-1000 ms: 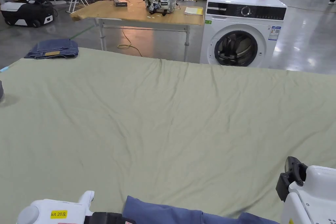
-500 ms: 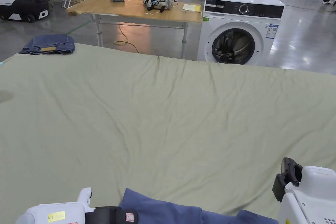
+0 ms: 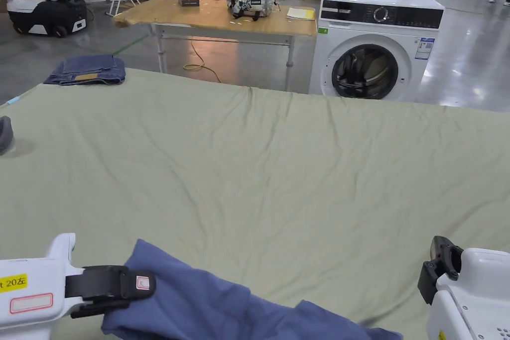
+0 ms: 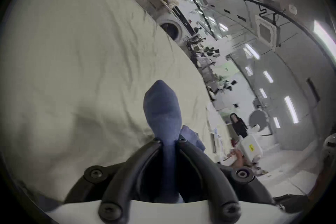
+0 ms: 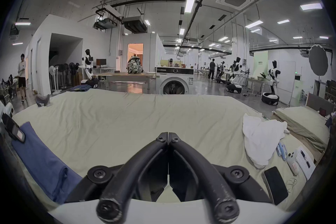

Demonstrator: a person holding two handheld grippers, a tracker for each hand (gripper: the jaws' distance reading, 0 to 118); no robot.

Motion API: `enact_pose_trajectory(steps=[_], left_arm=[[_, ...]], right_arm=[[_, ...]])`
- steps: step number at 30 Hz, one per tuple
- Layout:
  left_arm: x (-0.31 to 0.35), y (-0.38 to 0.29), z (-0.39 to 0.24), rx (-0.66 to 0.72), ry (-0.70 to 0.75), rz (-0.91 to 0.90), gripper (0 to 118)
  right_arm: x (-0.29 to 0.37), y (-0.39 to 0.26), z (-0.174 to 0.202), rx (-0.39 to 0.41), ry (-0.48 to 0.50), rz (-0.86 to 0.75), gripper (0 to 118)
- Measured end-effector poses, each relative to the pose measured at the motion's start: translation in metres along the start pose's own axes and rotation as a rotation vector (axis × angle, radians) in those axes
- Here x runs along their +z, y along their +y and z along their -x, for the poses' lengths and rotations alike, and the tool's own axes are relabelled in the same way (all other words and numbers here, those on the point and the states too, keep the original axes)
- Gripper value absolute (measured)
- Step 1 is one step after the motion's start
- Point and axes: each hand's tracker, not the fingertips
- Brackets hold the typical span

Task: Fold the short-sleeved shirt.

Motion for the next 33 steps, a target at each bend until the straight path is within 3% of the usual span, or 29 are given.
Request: enact_pose_trajectory(steps=[2,12,24,33], left_arm=[[0.002,-0.001,-0.014,-0.024,0.052,-0.001,2],[-0.059,-0.019,-0.093,-0.152,-0.007,0.147,2],[-0.167,-0.052,-0.128,-0.157,-0.094,0.301,2],[-0.272,-0.107,-0.117,-0.152,0.064,0.442,2]], right_arm=[[-0.001,0.001,0.001,-0.007,0.004,-0.006,0],[0.002,0.000,0.005,-0.029,0.027,0.014,0],[0.002,-0.007,-0.001,-0.074,0.007,0.064,0],[0.008,0.001,-0.004,-0.082,-0.007,0.086,0]])
